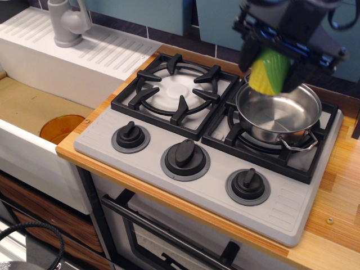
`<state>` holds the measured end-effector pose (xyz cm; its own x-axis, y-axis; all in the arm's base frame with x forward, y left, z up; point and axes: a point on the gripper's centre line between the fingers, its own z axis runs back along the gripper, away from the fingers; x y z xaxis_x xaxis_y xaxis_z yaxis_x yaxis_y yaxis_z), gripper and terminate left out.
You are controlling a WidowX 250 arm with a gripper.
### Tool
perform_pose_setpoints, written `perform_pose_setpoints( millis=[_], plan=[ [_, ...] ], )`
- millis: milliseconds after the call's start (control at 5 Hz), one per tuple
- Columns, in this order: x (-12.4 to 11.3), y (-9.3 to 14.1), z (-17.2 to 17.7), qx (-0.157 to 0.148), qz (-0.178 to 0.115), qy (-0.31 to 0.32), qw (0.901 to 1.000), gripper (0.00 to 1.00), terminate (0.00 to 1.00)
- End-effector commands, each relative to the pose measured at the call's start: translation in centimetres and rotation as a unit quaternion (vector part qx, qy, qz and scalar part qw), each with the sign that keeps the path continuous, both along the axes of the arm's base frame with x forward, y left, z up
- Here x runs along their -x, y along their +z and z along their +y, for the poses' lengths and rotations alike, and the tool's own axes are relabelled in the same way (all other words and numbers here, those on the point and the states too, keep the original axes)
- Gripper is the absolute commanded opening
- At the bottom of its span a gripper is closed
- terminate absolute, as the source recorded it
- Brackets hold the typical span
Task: Put pot or pan on stove and put corncob in pot or pan
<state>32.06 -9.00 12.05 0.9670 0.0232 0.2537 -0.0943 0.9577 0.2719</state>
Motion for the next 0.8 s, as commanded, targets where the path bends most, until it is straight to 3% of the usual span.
perform_pose_setpoints(
  millis=[0,600],
  plan=[
    [-2.3,-0.1,-0.7,0.022,-0.046,-0.014,0.9986,1.0,0.0],
    [-1.3,3.8,1.7,0.02,-0.004,-0.036,0.9991,1.0,0.0]
  ],
)
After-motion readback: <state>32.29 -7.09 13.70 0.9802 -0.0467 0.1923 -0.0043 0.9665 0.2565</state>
